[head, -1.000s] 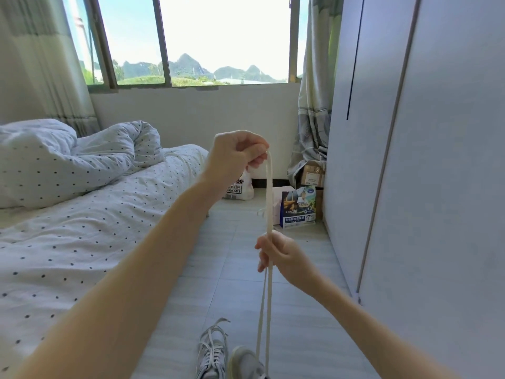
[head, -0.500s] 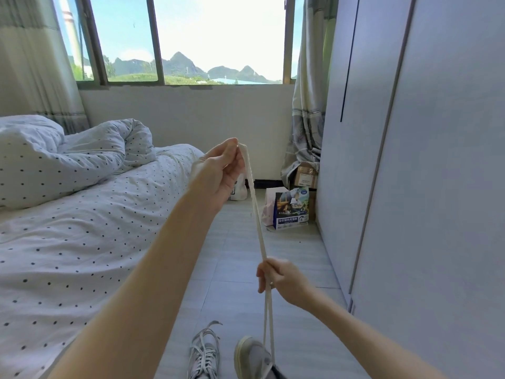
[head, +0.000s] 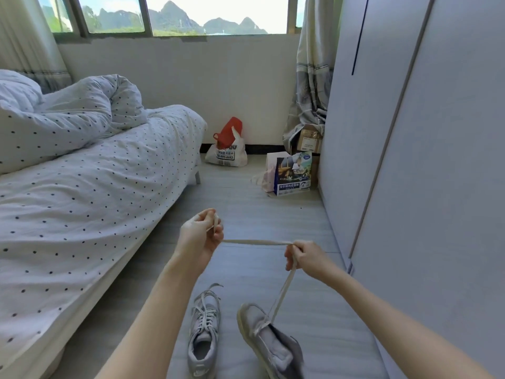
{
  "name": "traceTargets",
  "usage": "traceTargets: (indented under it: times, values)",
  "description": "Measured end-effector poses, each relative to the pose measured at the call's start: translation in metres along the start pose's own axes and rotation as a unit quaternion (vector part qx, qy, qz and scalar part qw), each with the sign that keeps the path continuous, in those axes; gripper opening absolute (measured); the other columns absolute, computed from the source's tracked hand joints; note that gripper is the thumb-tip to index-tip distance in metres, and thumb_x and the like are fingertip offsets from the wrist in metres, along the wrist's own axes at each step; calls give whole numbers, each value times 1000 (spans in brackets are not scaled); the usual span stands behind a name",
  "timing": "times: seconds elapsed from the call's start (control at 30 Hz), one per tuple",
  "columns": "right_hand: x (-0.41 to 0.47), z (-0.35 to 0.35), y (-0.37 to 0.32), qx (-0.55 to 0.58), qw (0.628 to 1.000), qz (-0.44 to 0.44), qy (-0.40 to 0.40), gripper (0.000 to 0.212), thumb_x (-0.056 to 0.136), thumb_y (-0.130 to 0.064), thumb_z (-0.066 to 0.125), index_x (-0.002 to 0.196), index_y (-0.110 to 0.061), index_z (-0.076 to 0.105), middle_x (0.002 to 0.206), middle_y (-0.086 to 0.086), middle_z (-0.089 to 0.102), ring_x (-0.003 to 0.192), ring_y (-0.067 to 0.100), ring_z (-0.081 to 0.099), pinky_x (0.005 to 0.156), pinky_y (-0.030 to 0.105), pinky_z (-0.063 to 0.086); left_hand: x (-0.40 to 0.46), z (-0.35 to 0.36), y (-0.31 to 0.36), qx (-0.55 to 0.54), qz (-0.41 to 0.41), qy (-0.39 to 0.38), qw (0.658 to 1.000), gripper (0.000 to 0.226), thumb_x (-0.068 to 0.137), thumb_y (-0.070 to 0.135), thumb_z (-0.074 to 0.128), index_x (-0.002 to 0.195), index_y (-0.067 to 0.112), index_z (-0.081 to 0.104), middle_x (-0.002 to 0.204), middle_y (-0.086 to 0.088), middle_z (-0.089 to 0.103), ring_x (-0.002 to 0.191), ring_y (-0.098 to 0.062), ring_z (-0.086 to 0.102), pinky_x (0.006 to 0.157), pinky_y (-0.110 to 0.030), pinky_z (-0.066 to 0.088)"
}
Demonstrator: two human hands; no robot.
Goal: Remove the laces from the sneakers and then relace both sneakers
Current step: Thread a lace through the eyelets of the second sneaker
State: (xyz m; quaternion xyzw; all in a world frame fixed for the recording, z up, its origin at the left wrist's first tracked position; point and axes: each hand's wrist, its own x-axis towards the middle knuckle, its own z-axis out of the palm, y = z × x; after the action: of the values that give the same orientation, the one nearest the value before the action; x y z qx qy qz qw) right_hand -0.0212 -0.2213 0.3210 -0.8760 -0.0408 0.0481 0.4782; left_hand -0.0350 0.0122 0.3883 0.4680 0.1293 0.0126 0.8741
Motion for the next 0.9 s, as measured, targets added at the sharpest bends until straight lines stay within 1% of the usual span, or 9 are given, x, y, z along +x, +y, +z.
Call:
traceTargets:
  times: [0.13,0.2,0.3,0.53,0.6,0.67,0.77,0.83,0.9]
  values:
    - [0,5,43,-134,976,65,-159,32,96,-10,38,73,-18,59,71,-10,62,68,2,56,70,18,48,12,-37,-74,134,-94,91,982,20,97,-3,37,84,5,49,63,-8,42,45,-11,41,34,-12,34]
    - [2,7,61,-145,965,89,-199,33,97,-11,38,74,-17,61,75,-10,61,75,8,56,78,24,50,19,-51,-108,182,-145,104,967,21,97,-5,33,85,4,48,62,-8,40,48,-13,36,32,-10,30]
    - [11,5,76,-124,968,103,-194,31,97,-12,39,76,-16,62,84,-4,68,82,12,58,87,30,50,29,-61,-148,251,-195,79,945,22,95,-7,31,85,4,47,60,-7,38,42,-12,35,33,-11,27]
    - [25,9,144,-151,957,157,-194,19,91,-23,54,78,-17,66,60,-2,65,62,10,57,64,23,42,43,-83,-228,327,-313,-48,891,18,97,5,40,103,2,57,76,-9,53,60,-15,50,55,-22,47]
    - [27,11,171,-249,933,156,-208,22,93,-21,51,88,-10,69,67,5,63,65,16,57,58,20,39,49,-100,-254,421,-306,-78,850,20,97,13,42,106,11,60,90,-6,60,73,-12,54,63,-19,46]
    - [28,16,198,-380,874,164,-255,23,93,-18,47,99,-8,67,92,12,66,85,25,61,65,24,42,57,-116,-278,509,-254,-67,820,24,97,16,43,114,12,59,108,-9,62,87,-14,55,67,-22,45]
    - [29,26,233,-495,784,181,-327,23,89,-10,41,103,-12,59,115,11,63,104,29,59,75,28,43,70,-132,-310,587,-184,-27,788,34,97,18,45,127,3,49,128,-15,54,117,-26,50,92,-30,40]
    - [37,34,250,-506,779,177,-325,32,89,-11,40,116,-13,58,123,10,59,112,28,56,83,31,44,79,-138,-327,621,-160,-33,767,38,96,18,46,130,2,44,133,-17,48,126,-29,42,99,-33,33]
    - [47,48,265,-478,817,155,-281,33,93,-17,40,121,-17,58,127,9,57,116,28,53,89,34,43,86,-143,-344,619,-151,-50,769,36,95,15,45,129,6,43,132,-16,49,125,-30,43,99,-34,35]
